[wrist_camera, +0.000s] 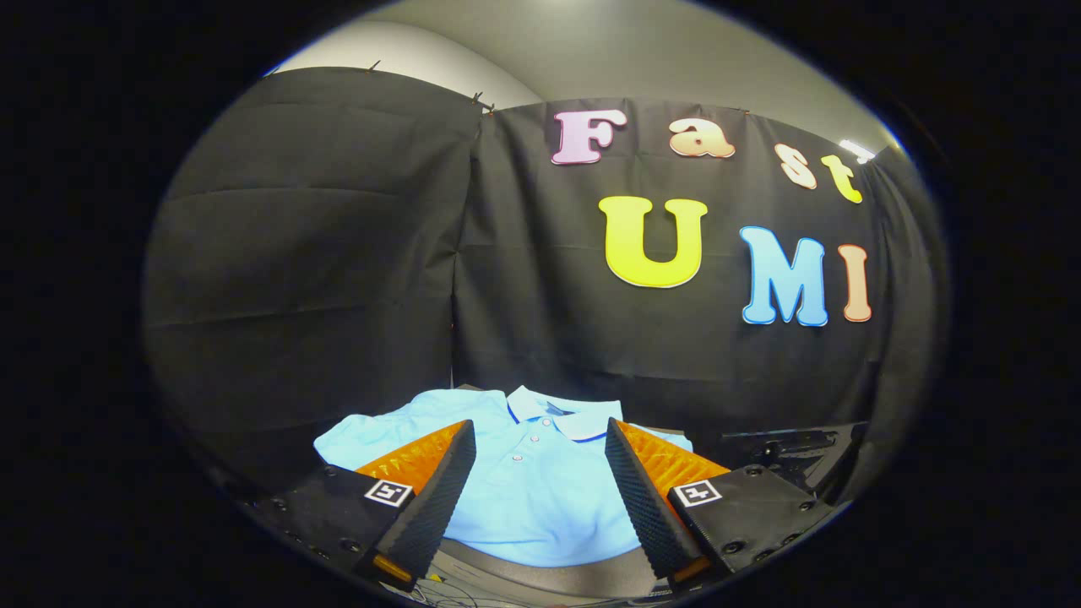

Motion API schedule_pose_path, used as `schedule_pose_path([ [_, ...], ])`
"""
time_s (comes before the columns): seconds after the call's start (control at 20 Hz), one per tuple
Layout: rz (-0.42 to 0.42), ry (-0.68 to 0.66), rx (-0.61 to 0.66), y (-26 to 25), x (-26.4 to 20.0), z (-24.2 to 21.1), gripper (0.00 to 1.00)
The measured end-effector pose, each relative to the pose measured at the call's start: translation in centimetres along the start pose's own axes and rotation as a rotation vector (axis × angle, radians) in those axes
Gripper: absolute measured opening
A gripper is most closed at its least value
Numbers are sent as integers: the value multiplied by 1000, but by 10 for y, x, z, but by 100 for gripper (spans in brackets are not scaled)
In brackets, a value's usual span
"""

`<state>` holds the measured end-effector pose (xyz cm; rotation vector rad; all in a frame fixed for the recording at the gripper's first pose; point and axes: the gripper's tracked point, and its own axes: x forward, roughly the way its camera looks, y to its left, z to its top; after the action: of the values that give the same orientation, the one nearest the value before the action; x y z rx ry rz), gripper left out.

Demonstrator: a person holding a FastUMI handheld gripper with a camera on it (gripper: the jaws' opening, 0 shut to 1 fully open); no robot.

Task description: Put the clothes into the washing machine and then close the washing machine lid.

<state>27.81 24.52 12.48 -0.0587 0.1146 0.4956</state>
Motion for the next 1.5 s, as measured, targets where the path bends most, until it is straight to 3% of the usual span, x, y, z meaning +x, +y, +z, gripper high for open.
schedule_pose_path([
  [0.6, 44, 337, 42, 17, 99, -53, 96],
  [0.95, 48, 536, 49, 12, 111, -87, 97],
  [1.15, 51, 574, 83, 12, 113, -87, 93],
  [1.45, 91, 590, 63, 14, 118, -85, 44],
  [1.5, 95, 578, 64, 13, 117, -82, 28],
])
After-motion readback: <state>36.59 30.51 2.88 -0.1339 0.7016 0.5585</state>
